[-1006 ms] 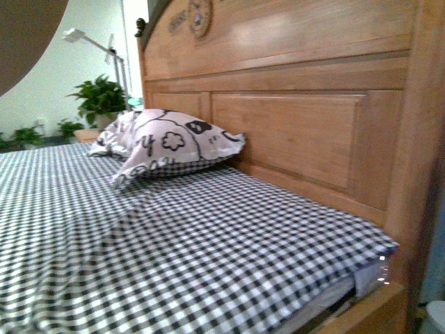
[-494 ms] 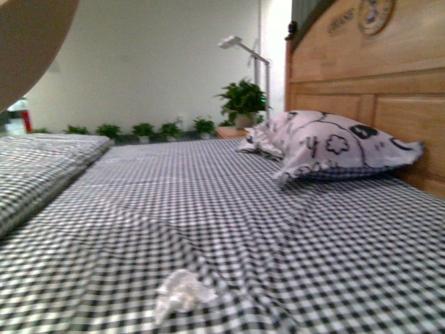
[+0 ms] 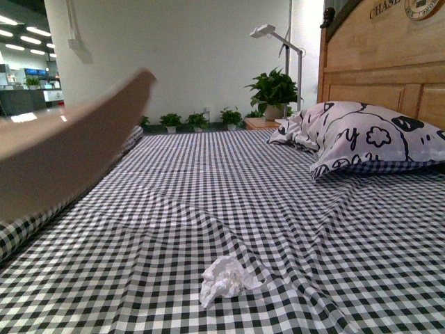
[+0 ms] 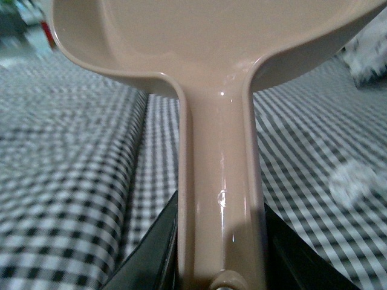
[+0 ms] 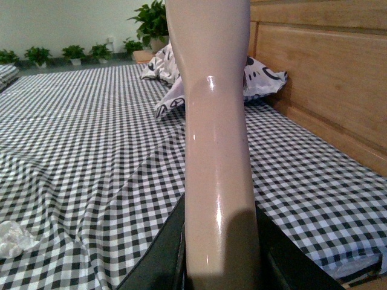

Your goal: Clean up trash

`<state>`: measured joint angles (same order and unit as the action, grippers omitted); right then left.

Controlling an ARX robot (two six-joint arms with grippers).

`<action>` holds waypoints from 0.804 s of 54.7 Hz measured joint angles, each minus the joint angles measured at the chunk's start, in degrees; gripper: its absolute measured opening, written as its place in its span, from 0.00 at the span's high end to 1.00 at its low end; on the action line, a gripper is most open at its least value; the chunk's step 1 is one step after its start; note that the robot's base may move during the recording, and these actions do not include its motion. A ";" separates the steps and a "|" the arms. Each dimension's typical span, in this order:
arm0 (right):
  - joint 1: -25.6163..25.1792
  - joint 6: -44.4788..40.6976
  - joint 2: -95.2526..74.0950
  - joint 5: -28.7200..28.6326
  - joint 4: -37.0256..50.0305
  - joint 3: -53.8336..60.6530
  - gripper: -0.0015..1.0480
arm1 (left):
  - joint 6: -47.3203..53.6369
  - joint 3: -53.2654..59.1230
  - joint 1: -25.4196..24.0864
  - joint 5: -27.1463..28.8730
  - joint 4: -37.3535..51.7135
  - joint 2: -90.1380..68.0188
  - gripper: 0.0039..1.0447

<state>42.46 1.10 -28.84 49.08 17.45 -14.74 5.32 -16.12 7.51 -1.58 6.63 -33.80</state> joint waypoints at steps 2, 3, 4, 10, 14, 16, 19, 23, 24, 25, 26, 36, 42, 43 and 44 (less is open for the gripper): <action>-0.02 0.00 0.00 -0.02 0.00 0.00 0.80 | 0.39 -0.72 -0.02 -1.44 -2.32 -1.81 0.74; -0.02 0.00 0.00 0.07 0.00 0.00 0.80 | 0.59 -1.27 -0.04 -2.10 -3.78 -3.08 0.74; -0.04 0.00 0.00 0.15 0.00 0.00 0.80 | 0.74 -1.62 -0.04 -2.84 -4.55 -3.72 0.74; -0.04 0.00 0.00 0.20 0.00 0.00 0.80 | 4.74 -4.92 -0.68 -6.95 -9.70 -9.62 0.74; -0.04 0.00 0.00 0.20 0.00 0.00 0.80 | 7.76 -7.21 -1.60 -9.49 -11.63 -12.50 0.74; -0.04 0.02 0.00 0.22 0.00 0.00 0.80 | 9.33 -8.39 -1.95 -10.60 -12.17 -13.42 0.74; -0.04 0.02 0.00 0.24 0.00 0.00 0.80 | 12.09 -10.23 -2.49 -12.02 -13.27 -15.13 0.74; -0.04 0.02 0.00 0.20 0.00 0.00 0.80 | 15.50 -12.07 -3.23 -14.01 -15.21 -16.79 0.74; -0.04 0.02 0.00 0.20 0.00 0.00 0.80 | 15.78 -12.26 -3.34 -14.14 -15.45 -17.00 0.74; -0.04 0.00 0.00 0.20 0.00 0.00 0.80 | 17.00 -12.55 -3.61 -14.69 -15.78 -17.42 0.74; -0.04 0.00 0.00 0.22 0.00 0.00 0.80 | 18.60 -12.76 -3.87 -15.19 -16.33 -17.79 0.74; -0.04 0.02 0.00 0.22 0.00 0.00 0.80 | 28.79 -13.09 -7.06 -18.40 -21.03 -19.21 0.74; -0.04 0.02 0.00 0.22 0.00 0.00 0.80 | 35.76 -13.05 -9.75 -19.85 -24.11 -19.12 0.74; -0.04 0.02 0.00 0.22 0.00 0.00 0.80 | 36.98 -13.00 -10.40 -20.13 -24.72 -19.10 0.74; -0.04 0.02 0.00 0.22 0.00 0.00 0.80 | 38.10 -12.96 -10.71 -20.26 -25.00 -19.08 0.74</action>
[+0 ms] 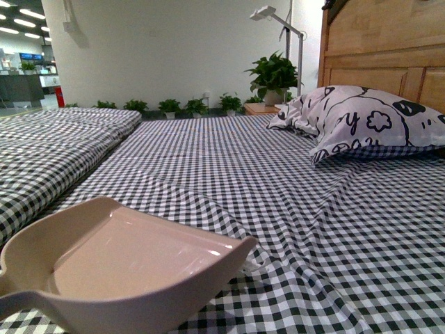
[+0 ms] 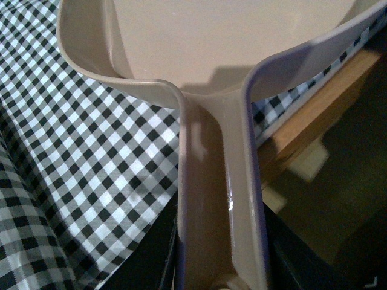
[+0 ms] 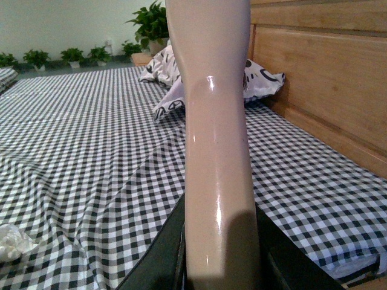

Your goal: Clean up trash

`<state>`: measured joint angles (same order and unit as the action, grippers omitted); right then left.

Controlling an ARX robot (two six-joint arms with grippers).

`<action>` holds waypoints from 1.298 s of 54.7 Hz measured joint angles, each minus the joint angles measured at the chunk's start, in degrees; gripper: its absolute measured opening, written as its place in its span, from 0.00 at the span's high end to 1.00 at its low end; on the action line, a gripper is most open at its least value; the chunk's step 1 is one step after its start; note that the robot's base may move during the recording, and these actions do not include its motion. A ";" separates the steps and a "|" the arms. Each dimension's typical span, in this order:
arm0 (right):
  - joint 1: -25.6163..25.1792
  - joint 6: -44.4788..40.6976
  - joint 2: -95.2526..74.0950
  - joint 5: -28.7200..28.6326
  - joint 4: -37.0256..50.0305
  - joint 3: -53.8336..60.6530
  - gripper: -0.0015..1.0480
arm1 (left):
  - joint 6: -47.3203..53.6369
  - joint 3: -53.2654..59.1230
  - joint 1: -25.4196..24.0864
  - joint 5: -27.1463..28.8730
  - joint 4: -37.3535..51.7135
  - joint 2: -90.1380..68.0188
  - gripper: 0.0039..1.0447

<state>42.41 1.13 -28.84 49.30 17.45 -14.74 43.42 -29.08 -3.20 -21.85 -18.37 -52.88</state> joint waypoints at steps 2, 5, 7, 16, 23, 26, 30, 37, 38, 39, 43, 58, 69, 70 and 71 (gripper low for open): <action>0.00 0.00 0.00 0.00 0.00 0.00 0.80 | 2.54 0.17 -1.29 -0.72 -0.94 0.02 0.74; 0.00 0.00 0.00 0.00 0.00 0.00 0.80 | 7.48 0.83 -3.08 -1.11 -1.40 0.02 0.74; 0.00 -0.02 0.00 0.00 0.00 0.00 0.80 | 9.86 1.36 -3.96 -1.18 -1.40 0.00 0.74; 0.00 0.00 0.00 0.00 0.00 0.00 0.80 | 12.70 2.23 -4.26 -1.95 2.56 -1.57 0.74; 0.00 0.00 0.00 0.00 0.00 0.00 0.80 | 12.70 2.23 -3.87 -1.46 4.44 -3.10 0.74; 0.00 0.00 0.00 0.00 0.00 0.00 0.80 | 12.70 2.25 -3.63 -1.25 4.57 -3.41 0.74; 0.00 0.00 0.00 0.00 0.00 0.00 0.80 | 12.79 2.27 -3.30 -1.09 4.57 -3.54 0.74; 0.00 0.00 0.00 0.00 0.00 0.00 0.80 | 13.00 2.58 -3.15 -1.07 4.55 -3.74 0.74; 0.00 0.00 0.00 0.00 0.00 0.00 0.80 | 13.00 2.62 -3.15 -1.07 4.55 -3.76 0.74; 0.00 0.00 0.00 0.00 0.00 0.00 0.80 | 13.07 2.69 -3.17 -1.05 4.55 -3.80 0.74; 0.00 0.00 0.00 0.00 0.00 0.00 0.80 | 13.33 2.82 -3.32 -0.92 4.50 -4.00 0.74; 0.00 0.00 0.00 0.00 0.00 0.00 0.80 | 12.74 2.91 -4.48 -1.18 5.20 -5.44 0.74; 0.00 0.00 0.00 0.00 0.00 0.00 0.80 | 11.89 2.93 -4.63 -1.25 5.53 -6.10 0.74; 0.00 0.00 0.00 0.00 0.00 0.00 0.80 | 11.85 2.93 -4.63 -1.27 5.53 -6.10 0.74; 0.00 0.00 0.00 0.00 0.00 0.00 0.80 | 11.82 2.93 -4.66 -1.29 5.53 -6.10 0.74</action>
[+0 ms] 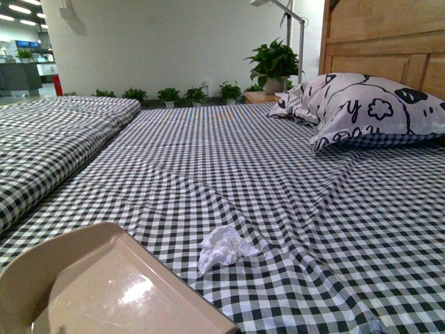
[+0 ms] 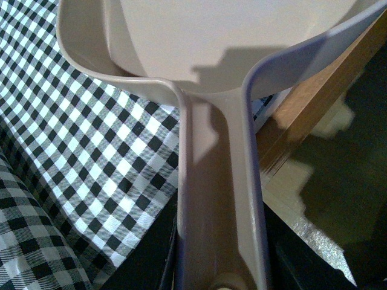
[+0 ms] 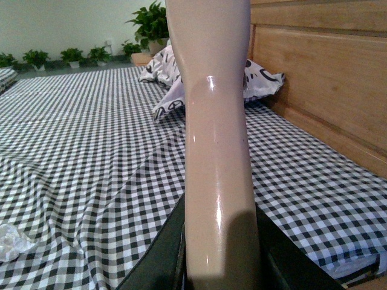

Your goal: Clean up trash

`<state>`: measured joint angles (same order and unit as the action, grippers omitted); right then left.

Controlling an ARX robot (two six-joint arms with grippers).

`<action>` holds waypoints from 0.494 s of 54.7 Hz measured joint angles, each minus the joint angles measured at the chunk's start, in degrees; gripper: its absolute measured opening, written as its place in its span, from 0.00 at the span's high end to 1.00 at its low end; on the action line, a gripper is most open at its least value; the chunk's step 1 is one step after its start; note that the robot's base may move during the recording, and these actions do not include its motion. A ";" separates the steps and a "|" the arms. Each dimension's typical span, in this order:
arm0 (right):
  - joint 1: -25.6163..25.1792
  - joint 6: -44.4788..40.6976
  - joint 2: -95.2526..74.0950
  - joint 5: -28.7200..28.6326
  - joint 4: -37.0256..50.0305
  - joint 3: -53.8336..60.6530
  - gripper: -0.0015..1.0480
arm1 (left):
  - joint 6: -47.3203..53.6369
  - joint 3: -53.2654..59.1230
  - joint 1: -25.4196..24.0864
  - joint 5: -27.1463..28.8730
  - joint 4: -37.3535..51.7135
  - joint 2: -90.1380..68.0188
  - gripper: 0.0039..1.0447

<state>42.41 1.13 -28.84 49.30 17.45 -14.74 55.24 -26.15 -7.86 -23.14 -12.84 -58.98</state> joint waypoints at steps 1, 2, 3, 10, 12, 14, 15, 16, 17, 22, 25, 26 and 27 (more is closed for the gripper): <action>0.00 0.00 0.00 0.00 0.00 0.00 0.80 | -0.04 0.00 0.00 0.00 0.02 0.00 0.74; 0.00 0.00 0.00 0.00 0.00 0.00 0.80 | -0.04 0.00 -0.02 -0.02 0.02 0.00 0.74; 0.00 0.00 0.00 0.00 0.00 0.00 0.80 | -0.04 0.00 -0.02 -0.02 0.02 0.00 0.74; 0.00 0.00 0.00 0.00 0.00 0.00 0.80 | -0.09 0.00 -0.04 -0.02 0.04 0.00 0.74; 0.00 0.00 0.00 0.00 0.00 0.00 0.80 | -0.09 0.00 -0.04 -0.02 0.04 0.00 0.74; 0.00 0.00 0.00 0.00 0.00 0.00 0.80 | -0.11 0.00 -0.04 -0.02 0.04 0.00 0.74; 0.00 0.00 0.00 0.00 0.00 0.00 0.80 | -0.11 0.00 -0.04 -0.02 0.04 0.00 0.74; 0.00 0.00 0.00 0.00 0.00 0.00 0.80 | -0.11 0.00 -0.04 -0.02 0.04 0.00 0.74; 0.00 0.00 0.00 0.00 0.00 0.00 0.80 | -0.11 0.00 -0.04 -0.02 0.04 0.00 0.74; -1.22 3.67 -2.71 -2.95 -12.00 -4.17 0.80 | -0.24 0.00 -0.04 0.00 0.04 0.00 0.74; -2.78 4.26 -6.86 -5.84 -19.85 -8.57 0.80 | -0.31 0.00 -0.04 0.00 0.04 0.00 0.74; -3.06 4.26 -7.78 -6.80 -21.59 -9.27 0.80 | -0.35 0.00 -0.04 -0.02 0.07 0.00 0.74; -3.67 4.24 -9.94 -8.20 -22.99 -10.49 0.81 | -0.37 0.00 -0.04 -0.04 0.07 0.00 0.74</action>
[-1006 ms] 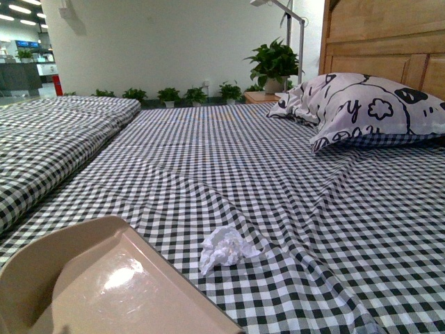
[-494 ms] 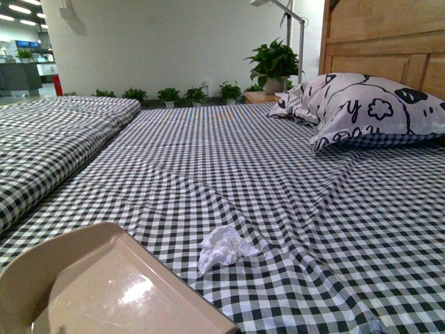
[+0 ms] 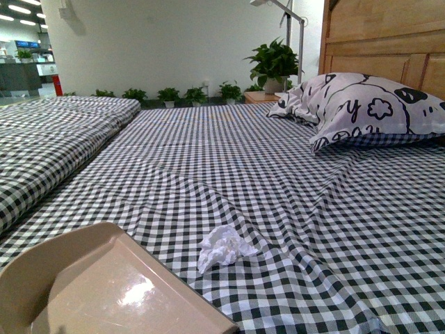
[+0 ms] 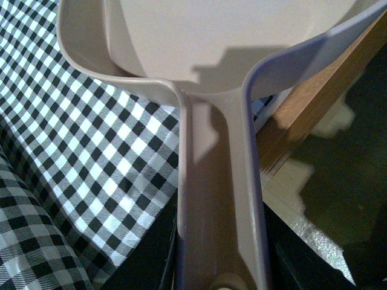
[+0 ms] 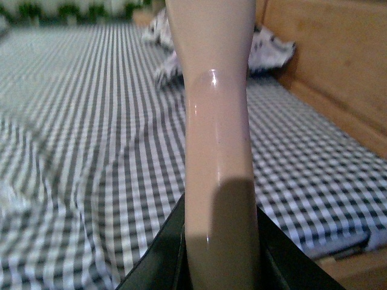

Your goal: Clean up trash

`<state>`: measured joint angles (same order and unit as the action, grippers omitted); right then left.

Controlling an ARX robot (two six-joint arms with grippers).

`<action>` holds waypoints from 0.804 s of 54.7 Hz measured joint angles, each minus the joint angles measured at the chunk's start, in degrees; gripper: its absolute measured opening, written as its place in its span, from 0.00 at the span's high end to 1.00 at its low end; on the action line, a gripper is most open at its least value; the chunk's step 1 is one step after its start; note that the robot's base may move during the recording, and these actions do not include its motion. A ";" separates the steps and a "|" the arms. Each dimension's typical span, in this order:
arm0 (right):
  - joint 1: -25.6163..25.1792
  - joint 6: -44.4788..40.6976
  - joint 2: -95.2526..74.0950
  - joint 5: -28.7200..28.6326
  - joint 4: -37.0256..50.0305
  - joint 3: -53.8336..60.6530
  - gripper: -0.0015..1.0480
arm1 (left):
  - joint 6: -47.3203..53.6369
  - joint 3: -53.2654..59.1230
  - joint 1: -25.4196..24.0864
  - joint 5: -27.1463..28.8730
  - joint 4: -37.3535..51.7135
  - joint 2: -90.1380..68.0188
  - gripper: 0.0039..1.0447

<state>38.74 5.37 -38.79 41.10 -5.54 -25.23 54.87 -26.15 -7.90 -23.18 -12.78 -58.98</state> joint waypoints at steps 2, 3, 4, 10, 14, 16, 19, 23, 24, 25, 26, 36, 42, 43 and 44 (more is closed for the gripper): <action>-0.94 -0.04 -3.23 -2.58 -0.46 -1.33 0.81 | -0.04 0.02 0.00 0.02 0.00 -0.02 0.74; -1.57 -0.24 -5.51 -4.20 -0.28 -2.25 0.81 | -0.07 0.02 -0.02 0.02 0.00 -0.02 0.74; -2.34 -0.52 -8.79 -6.34 0.39 -3.72 0.81 | -0.07 0.02 -0.02 0.02 0.00 -0.02 0.74; -4.96 -3.72 -23.37 -13.22 5.75 -10.84 0.81 | -0.09 0.02 -0.02 0.04 0.02 -0.02 0.74; -5.90 -5.05 -29.48 -15.89 6.99 -14.64 0.81 | -0.11 0.04 -0.02 0.02 0.02 -0.02 0.74; -6.14 -5.73 -32.48 -16.41 7.45 -16.52 0.81 | -0.11 0.04 -0.02 0.02 0.02 -0.02 0.74; -6.47 -7.39 -37.44 -17.20 8.35 -19.34 0.81 | -0.11 0.04 -0.02 0.04 0.02 -0.04 0.74; -6.75 -8.83 -42.84 -18.05 8.55 -22.29 0.81 | -0.11 0.04 -0.02 0.02 0.02 -0.04 0.74; -6.78 -9.53 -44.46 -17.88 8.83 -23.08 0.81 | -0.11 0.04 -0.02 0.02 0.02 -0.04 0.74; -6.78 -9.88 -45.27 -17.77 9.03 -23.43 0.81 | -0.11 0.04 -0.02 0.02 0.02 -0.04 0.74; -6.78 -10.56 -46.75 -17.73 9.31 -24.17 0.81 | -0.11 0.04 -0.02 0.02 0.02 -0.04 0.74; -6.93 -14.71 -55.08 -16.33 9.92 -29.44 0.81 | -0.11 0.04 -0.02 0.02 0.02 -0.04 0.74; -7.48 -16.92 -58.36 -15.26 10.38 -31.56 0.81 | -0.11 0.04 -0.02 0.02 0.02 -0.04 0.74; -7.58 -17.14 -59.06 -15.08 10.40 -31.95 0.81 | -0.11 0.04 -0.02 0.02 0.02 -0.04 0.74; -7.67 -17.25 -59.39 -14.99 10.40 -32.15 0.81 | -0.11 0.04 -0.02 0.02 0.02 -0.04 0.74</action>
<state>31.07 -11.88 -98.17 26.11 4.86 -57.39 54.76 -26.11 -7.92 -23.16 -12.75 -59.02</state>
